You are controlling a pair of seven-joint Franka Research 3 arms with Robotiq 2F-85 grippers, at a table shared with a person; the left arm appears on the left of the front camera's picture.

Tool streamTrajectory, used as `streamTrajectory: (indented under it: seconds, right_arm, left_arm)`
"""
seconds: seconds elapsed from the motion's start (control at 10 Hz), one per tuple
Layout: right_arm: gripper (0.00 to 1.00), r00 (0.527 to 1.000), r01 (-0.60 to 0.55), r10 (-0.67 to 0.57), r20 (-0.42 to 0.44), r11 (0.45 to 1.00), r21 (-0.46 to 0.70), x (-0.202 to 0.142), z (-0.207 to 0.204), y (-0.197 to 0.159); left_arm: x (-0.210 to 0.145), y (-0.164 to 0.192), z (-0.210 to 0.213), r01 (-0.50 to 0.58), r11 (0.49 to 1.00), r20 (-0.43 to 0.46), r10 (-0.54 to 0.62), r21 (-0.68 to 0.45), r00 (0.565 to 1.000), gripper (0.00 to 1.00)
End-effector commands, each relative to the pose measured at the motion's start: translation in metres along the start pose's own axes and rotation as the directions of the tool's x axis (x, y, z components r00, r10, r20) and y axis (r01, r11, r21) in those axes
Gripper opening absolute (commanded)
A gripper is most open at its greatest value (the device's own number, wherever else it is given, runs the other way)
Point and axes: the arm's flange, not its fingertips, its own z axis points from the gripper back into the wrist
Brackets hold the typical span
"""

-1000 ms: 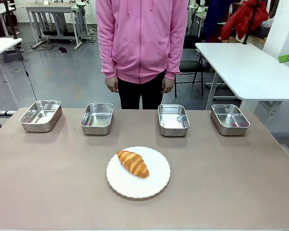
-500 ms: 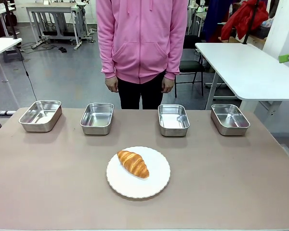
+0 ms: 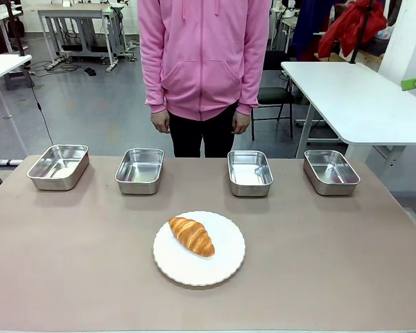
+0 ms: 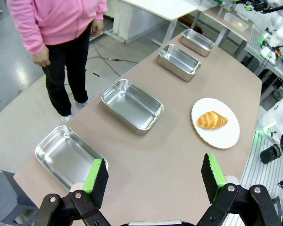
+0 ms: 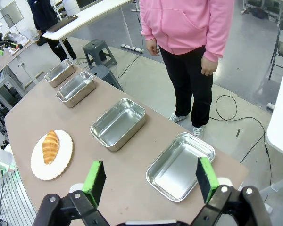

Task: Place the bread in the container.
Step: Place the Butter Roll into the Airtight Container indicated by the human.

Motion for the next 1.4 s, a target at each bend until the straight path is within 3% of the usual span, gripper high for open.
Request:
streamTrajectory:
  seconds: [0.0, 1.3]
  right_arm:
    - [1.00, 1.000, -0.002, 0.002, 0.010, 1.000, 0.006, 0.0002, -0.0005, 0.0015]
    - [1.00, 1.000, -0.002, 0.002, 0.010, 1.000, 0.006, 0.0002, -0.0005, 0.0015]
  left_arm:
    - [0.0005, -0.0010, 0.0005, 0.005, 1.000, 0.002, -0.005, 0.000, 1.000, 1.00]
    - [0.0005, -0.0010, 0.0005, 0.005, 1.000, 0.002, -0.005, 0.000, 1.000, 1.00]
